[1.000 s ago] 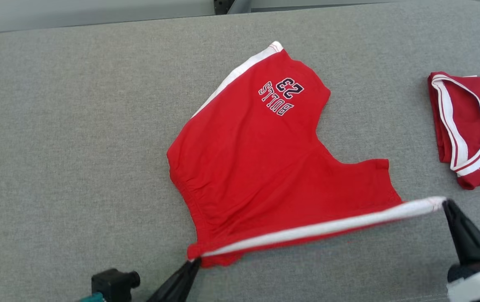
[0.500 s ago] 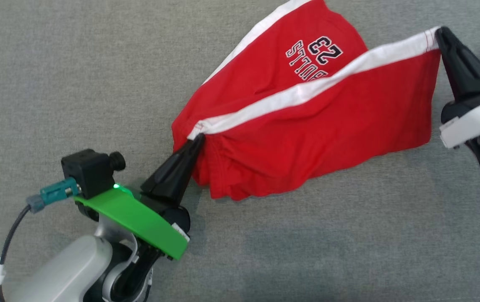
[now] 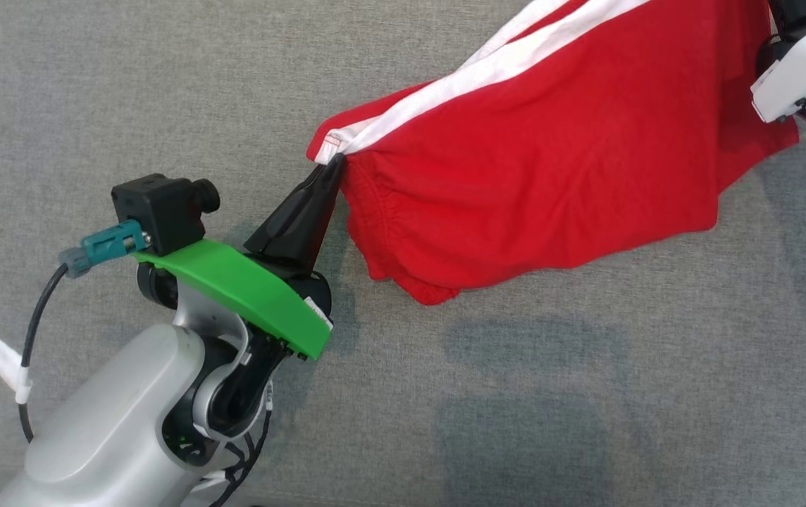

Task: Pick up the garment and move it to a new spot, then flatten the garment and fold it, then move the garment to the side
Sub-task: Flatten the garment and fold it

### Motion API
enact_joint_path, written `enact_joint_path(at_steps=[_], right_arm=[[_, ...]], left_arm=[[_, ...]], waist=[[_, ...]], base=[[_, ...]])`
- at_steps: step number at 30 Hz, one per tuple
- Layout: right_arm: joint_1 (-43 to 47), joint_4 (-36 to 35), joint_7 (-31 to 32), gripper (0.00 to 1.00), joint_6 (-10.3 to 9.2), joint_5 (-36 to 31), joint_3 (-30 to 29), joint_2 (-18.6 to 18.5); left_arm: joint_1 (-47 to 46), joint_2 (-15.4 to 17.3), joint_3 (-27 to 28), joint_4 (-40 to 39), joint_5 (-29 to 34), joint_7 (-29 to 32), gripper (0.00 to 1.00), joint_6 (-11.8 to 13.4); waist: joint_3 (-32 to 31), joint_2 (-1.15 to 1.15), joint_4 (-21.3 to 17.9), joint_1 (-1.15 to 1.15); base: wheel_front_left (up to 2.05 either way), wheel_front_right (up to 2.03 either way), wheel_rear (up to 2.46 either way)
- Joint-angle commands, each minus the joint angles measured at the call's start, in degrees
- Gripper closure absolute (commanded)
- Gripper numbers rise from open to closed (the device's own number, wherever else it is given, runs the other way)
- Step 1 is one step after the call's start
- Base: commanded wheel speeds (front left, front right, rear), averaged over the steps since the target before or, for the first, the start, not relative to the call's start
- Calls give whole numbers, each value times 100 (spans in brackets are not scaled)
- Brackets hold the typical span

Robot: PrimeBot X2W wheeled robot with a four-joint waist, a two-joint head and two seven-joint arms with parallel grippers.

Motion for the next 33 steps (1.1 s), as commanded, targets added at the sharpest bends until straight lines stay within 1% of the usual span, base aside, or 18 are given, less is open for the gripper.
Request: enact_joint_path(at_steps=[1, 2, 3, 6, 11, 13, 21, 22, 23, 24, 25, 26, 27, 28, 33], right_arm=[[-116, 72, 6, 100, -3, 33, 61, -41], [-207, 141, 23, 100, -4, 48, 146, -52], [-346, 246, 15, 100, -3, 88, 294, -64], [-524, 390, -17, 100, -3, 135, 517, -114], [-748, 617, -130, 100, -3, 159, 845, -178], [-841, 717, -204, 100, -4, 161, 941, -188], [-1073, 1071, -454, 100, -3, 91, 1337, -117], [-1093, 1115, -495, 86, -4, 87, 1397, -95], [-1116, 1142, -549, 50, -3, 76, 1452, -74], [-1129, 1178, -605, 0, -4, 90, 1493, -53], [-1123, 1222, -661, 0, -4, 133, 1515, -26], [-1113, 1242, -716, 0, -4, 170, 1557, 4], [-1107, 1258, -761, 0, -4, 208, 1598, 30], [-1094, 1260, -818, 0, -3, 250, 1620, 40], [-909, 1144, -1038, 0, -4, 454, 1721, -43]], left_arm=[[-111, -57, 5, 63, -51, 28, 100, -26], [-143, -87, -15, 109, -66, 37, 100, -46], [-210, -135, -14, 237, -6, 8, 100, -12], [-243, -239, -53, 345, -25, -3, 100, -65], [-311, -263, -86, 512, 76, -25, 100, -46], [-361, -240, -91, 583, 176, -72, 100, 12], [-294, -286, -177, 706, 273, -83, 100, 41], [-282, -296, -187, 731, 280, -88, 100, 48], [-271, -309, -189, 758, 284, -98, 98, 68], [-260, -313, -201, 792, 302, -92, 73, 93], [-248, -313, -214, 816, 314, -96, 61, 115], [-233, -313, -220, 832, 321, -105, 53, 133], [-212, -308, -220, 850, 326, -117, 21, 156], [-185, -300, -207, 866, 331, -133, 0, 184], [28, -128, -136, 875, 400, -319, 0, 353]], waist=[[57, 0, 78, 0], [65, 0, 86, 0], [82, 0, 106, 0], [101, 0, 134, 0], [121, 0, 185, 0], [119, 0, 203, 0], [82, 0, 231, 0], [71, 0, 228, 0], [60, 0, 221, 0], [45, 0, 211, 0], [20, 0, 196, 0], [-9, 0, 176, 0], [-42, 0, 152, 0], [-80, 0, 126, 0], [-372, 0, -53, 0]], base=[[0, 0, 0], [0, 0, 0], [0, 0, 0], [0, 0, 0], [0, 0, 0], [0, 0, 0], [0, 0, 0], [0, 0, 0], [0, 0, 0], [0, 0, 0], [0, 0, 0], [0, 0, 0], [0, 0, 0], [0, 0, 0], [0, 0, 0]])
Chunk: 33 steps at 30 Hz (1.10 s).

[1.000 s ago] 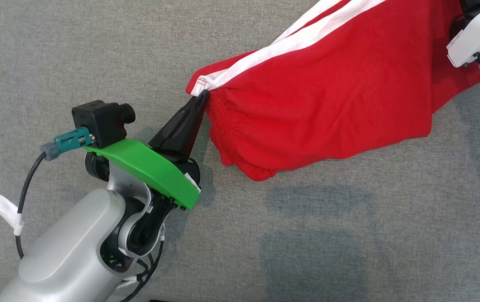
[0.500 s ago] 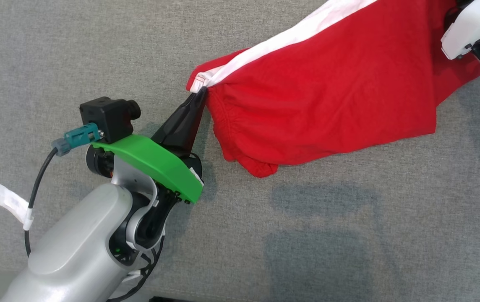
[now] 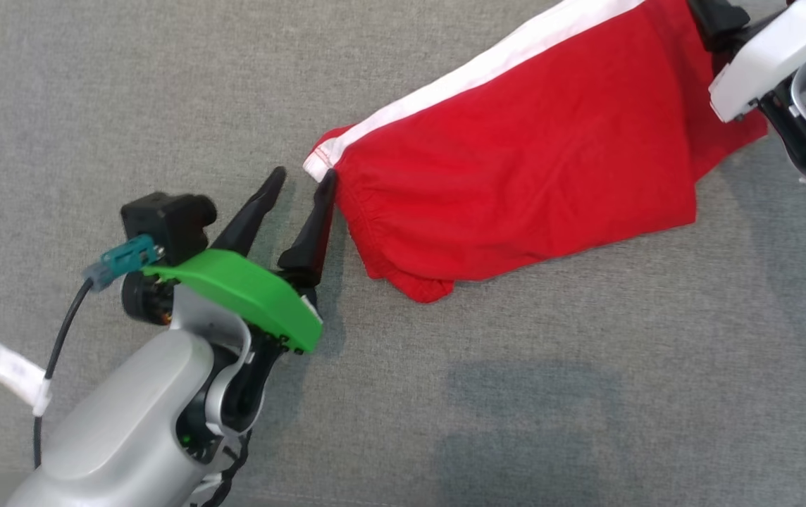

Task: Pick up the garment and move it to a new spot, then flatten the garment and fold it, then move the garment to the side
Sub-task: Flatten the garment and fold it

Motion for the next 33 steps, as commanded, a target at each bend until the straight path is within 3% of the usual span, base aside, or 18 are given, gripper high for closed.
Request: enact_joint_path(at_steps=[1, 8, 13, 15, 21, 27, 33], right_arm=[[143, -71, -46, 0, -4, 63, 48, -67], [752, -375, -120, 0, -5, 264, -106, -378], [1217, -464, 401, 0, -5, 351, -302, -515], [1318, -493, 685, 0, -5, 348, -384, -562], [1405, -476, 1346, 0, -3, 254, -576, -440], [1282, -149, 1839, 0, -3, 46, -595, -168], [1167, 202, 2088, 0, -3, -53, -632, -6]], left_arm=[[135, 106, 59, -33, 66, -110, 0, 76], [675, 480, 18, -250, 682, -729, 0, 448], [1028, 607, 36, -298, 1212, -982, 0, 585], [1134, 485, 115, -315, 1398, -1011, 0, 610], [1302, -22, 528, -268, 2130, -1033, 0, 377], [1444, -626, 899, 62, 2604, -1036, 0, -75], [1545, -1000, 1238, 312, 2924, -1036, 0, -427]], waist=[[-234, 0, -170, 0], [-773, 0, -413, 0], [-930, 0, -468, 0], [-868, 0, -423, 0], [-581, 0, -126, 0], [-370, 0, 223, 0], [-333, 0, 425, 0]], base=[[0, 0, 0], [0, 0, 0], [0, 0, 0], [0, 0, 0], [0, 0, 0], [0, 0, 0], [0, 0, 0]])
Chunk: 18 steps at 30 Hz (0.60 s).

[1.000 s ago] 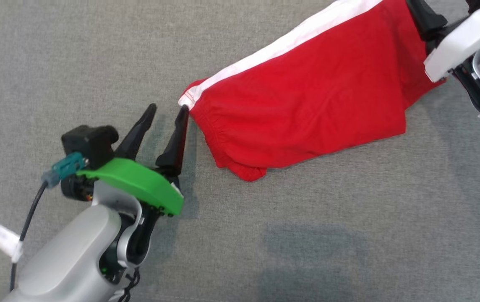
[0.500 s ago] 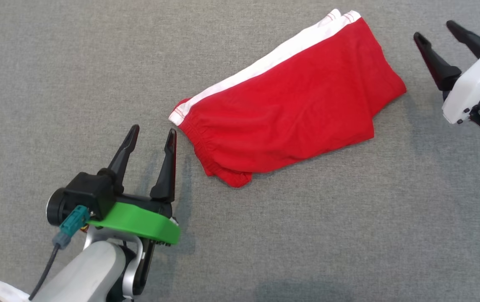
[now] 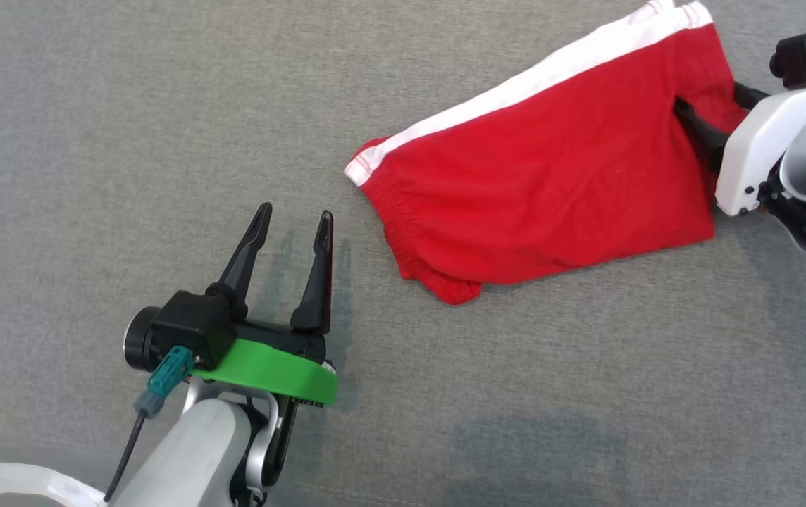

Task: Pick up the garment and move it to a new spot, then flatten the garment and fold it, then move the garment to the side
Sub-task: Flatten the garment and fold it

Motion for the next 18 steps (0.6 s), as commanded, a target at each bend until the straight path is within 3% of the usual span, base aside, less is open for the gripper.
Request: enact_joint_path(at_steps=[1, 14, 15, 16, 18], right_arm=[[-51, 51, 32, 0, -1, -33, -28, 14], [-102, 353, 568, 0, 1, 71, -54, 73], [-75, 319, 618, 32, 1, 121, -15, 96], [-47, 275, 645, 100, 1, 182, 14, 116], [37, 210, 705, 100, 1, 341, 56, 131]], left_arm=[[85, -39, 53, 23, 61, -25, 0, -56], [313, -638, 696, 380, 694, -26, 0, -725], [325, -665, 734, 399, 733, -26, 0, -767], [335, -694, 773, 422, 770, -26, 0, -807], [377, -755, 862, 466, 850, -26, 0, -872]], waist=[[93, 0, 163, 0], [44, 0, 285, 0], [39, 0, 285, 0], [30, 0, 281, 0], [-17, 0, 257, 0]], base=[[0, 0, 0], [0, 0, 0], [0, 0, 0], [0, 0, 0], [0, 0, 0]])
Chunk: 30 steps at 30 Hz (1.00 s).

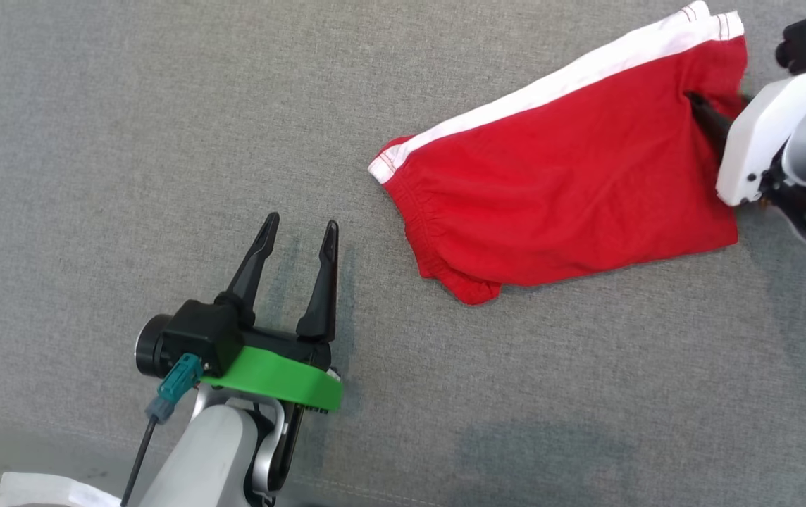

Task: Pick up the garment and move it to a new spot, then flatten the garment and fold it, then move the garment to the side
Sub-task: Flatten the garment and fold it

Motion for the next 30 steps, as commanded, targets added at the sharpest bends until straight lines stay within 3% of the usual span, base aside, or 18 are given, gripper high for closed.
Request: enact_joint_path(at_steps=[1, 11, 17, 30], right_arm=[[242, 27, 86, 100, 4, 79, 102, 72], [551, -257, -106, 100, 3, 984, -224, -10], [1305, -410, -297, 100, 3, 1564, -645, -259], [2023, -76, -898, 100, 3, 1622, -1530, -524]], left_arm=[[97, -30, 44, 40, 70, -26, 0, -46], [560, 33, 382, 304, 269, -25, 0, -341], [932, 51, 501, 393, 374, -26, 0, -418], [1255, -20, 405, 342, 451, -22, 0, -474]], waist=[[-54, 0, -40, 0], [-780, 0, -641, 0], [-1283, 0, -1055, 0], [-1367, 0, -1361, 0]], base=[[0, 0, 0], [0, 0, 0], [0, 0, 0], [0, 0, 0]])
